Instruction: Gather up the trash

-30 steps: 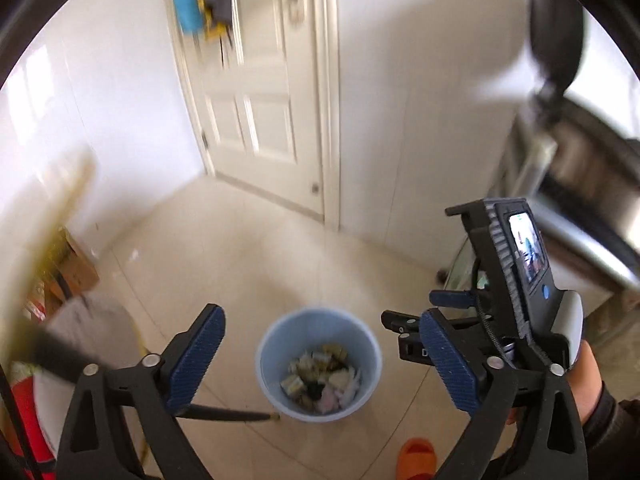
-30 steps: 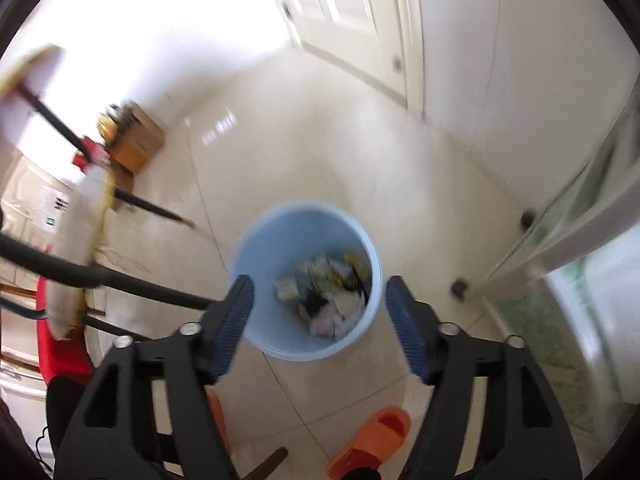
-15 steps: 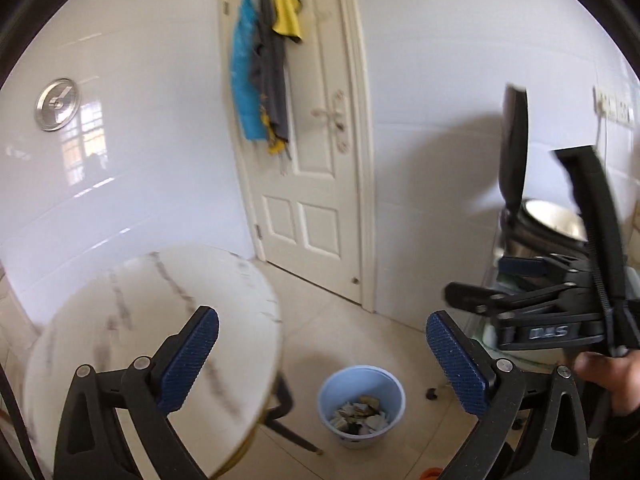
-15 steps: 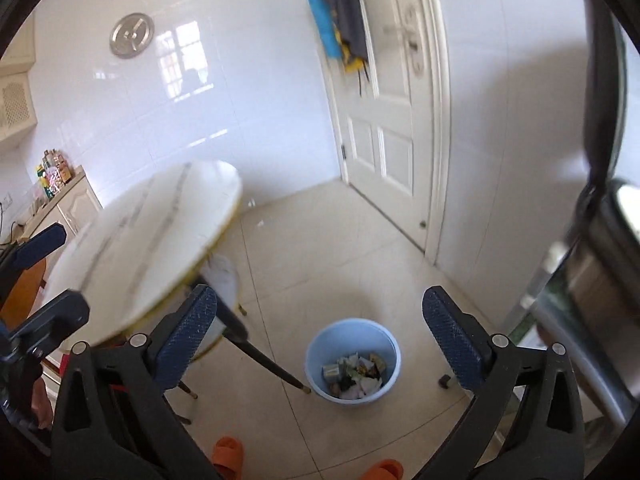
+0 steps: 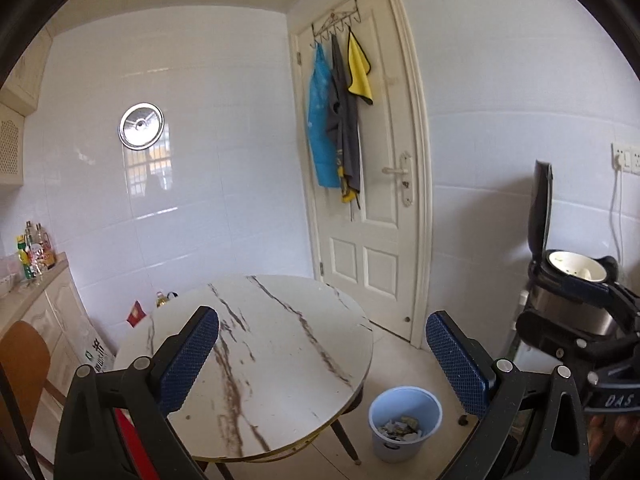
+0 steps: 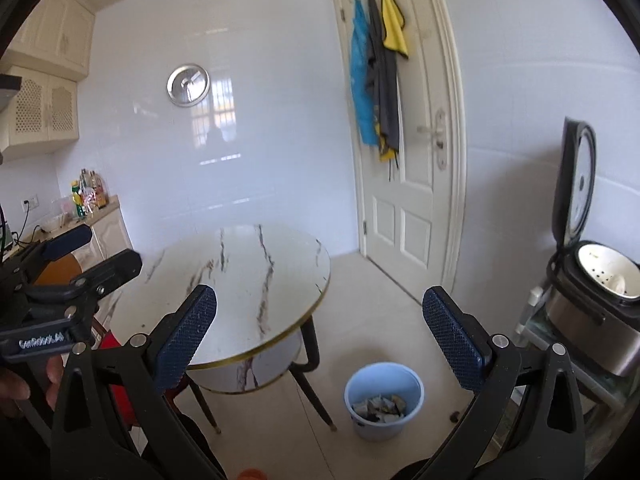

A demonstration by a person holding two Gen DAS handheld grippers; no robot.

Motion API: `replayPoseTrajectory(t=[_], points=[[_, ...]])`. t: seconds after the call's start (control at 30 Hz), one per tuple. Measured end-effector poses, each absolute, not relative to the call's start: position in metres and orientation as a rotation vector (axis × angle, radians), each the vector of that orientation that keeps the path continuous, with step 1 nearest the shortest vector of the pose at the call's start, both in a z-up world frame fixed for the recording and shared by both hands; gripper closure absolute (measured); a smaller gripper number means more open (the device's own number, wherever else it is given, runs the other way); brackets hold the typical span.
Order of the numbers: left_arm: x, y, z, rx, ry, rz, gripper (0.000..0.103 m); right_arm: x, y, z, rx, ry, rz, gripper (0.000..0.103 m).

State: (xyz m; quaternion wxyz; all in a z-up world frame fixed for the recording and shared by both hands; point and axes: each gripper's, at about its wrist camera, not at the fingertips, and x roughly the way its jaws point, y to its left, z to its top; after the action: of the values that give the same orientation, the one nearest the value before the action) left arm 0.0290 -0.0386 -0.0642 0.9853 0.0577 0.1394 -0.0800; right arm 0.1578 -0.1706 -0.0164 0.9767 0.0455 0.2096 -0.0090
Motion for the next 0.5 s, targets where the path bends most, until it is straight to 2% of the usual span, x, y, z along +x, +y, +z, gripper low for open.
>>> replayPoseTrajectory(t=[0.27,0.5], points=[[-0.04,-0.048,-0.086,0.123,0.216,-0.111,0.0,0.125,-0.141,-0.01,0.02,0.297,-0.042,0.0],[-0.079,-0.059,-0.1,0.135,0.217,-0.124,0.0,0.122,-0.147,-0.019,0.049,0.321,-0.051,0.0]])
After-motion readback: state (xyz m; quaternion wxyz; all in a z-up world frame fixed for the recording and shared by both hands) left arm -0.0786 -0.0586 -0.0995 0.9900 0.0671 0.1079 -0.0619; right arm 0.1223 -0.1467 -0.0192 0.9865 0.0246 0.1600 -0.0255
